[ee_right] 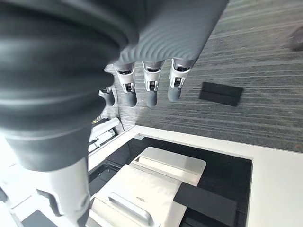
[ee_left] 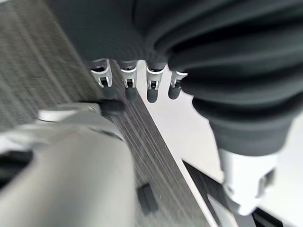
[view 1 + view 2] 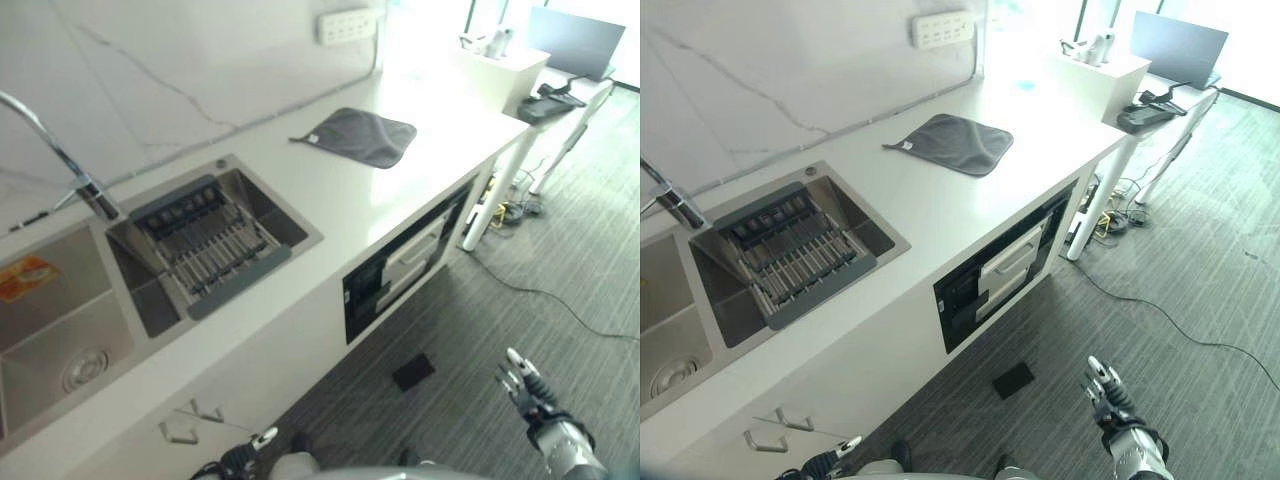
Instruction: Place the dishes in the dishwasher.
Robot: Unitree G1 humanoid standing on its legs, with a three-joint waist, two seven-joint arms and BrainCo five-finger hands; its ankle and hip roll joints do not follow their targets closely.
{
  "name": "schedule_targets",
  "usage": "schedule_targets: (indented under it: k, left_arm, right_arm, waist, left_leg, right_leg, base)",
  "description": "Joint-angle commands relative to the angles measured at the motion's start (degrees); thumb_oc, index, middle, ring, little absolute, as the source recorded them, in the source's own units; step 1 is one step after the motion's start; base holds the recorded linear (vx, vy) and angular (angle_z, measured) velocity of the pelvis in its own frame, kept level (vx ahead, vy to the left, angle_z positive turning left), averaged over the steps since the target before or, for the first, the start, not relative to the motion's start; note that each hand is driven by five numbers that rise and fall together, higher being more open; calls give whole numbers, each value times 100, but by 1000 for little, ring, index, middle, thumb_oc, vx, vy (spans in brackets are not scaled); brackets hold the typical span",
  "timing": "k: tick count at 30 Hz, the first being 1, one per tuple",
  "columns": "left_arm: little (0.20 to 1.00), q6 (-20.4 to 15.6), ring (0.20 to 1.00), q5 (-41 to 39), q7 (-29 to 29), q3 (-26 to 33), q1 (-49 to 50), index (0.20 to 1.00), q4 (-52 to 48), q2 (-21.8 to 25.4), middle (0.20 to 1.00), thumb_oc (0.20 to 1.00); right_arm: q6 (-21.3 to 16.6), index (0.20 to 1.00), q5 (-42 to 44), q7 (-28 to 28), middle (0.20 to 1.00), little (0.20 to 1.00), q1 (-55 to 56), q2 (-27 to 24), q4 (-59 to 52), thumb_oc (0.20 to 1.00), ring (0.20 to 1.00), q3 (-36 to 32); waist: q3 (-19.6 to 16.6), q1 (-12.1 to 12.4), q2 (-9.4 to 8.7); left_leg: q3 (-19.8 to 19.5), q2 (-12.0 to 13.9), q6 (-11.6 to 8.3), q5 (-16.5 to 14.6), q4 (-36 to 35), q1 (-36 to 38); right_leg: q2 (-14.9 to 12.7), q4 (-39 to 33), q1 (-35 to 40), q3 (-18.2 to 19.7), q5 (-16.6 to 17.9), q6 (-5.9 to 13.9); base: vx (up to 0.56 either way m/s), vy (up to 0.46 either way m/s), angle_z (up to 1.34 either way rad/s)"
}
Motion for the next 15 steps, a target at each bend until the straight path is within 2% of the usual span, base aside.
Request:
schedule_targets:
  k: [1,4,6,10,15]
  left_arm:
    - [1000,21,1000,235,-204,-139,-244,1000,175,9,1000,1000]
    - [1000,19,1000,355,-470,-251,-373,1000,180,-3,1000,1000]
    - [1000,-66,1000,451,-423,-343,-445,1000,252,-53,1000,1000]
    - [1000,0,1000,392,-353,-361,-524,1000,485,-141,1000,1000]
    - [1000,38,1000,292,-416,-311,-554,1000,650,-208,1000,1000]
  right_arm:
    - [-424,1000,-628,186,1000,1000,-572,53,66,1000,1000,119]
    - [-439,1000,-983,75,1000,1000,-405,99,242,1000,1000,300]
    - [-457,1000,-1362,-45,1000,1000,-293,163,498,1000,1000,385]
    - [-416,1000,-1872,-142,1000,1000,-168,273,898,1000,1000,445]
    - [-298,1000,-1916,-306,1000,1000,-75,385,1118,1000,1000,399]
  waist:
    - [290,-3,-77]
    - [302,-135,-63]
    - [306,-220,-47]
    - [280,-310,-44]
    - [259,-373,-37]
  left_leg:
    - [108,69,-71,-359,298,98]
    - [144,68,-50,-403,331,129]
    - [175,57,-30,-425,313,172]
    - [200,36,-3,-449,261,219]
    - [192,9,26,-467,230,243]
  right_leg:
    - [-157,489,54,-259,-386,90]
    - [-155,536,28,-169,-415,80]
    - [-147,531,26,-116,-414,85]
    - [-150,511,9,-54,-392,104]
    - [-138,513,-15,16,-380,114]
  base:
    - [-18,20,-28]
    - [-30,29,-19]
    - [-19,51,-16]
    - [-4,43,-3]
    - [-2,42,-11]
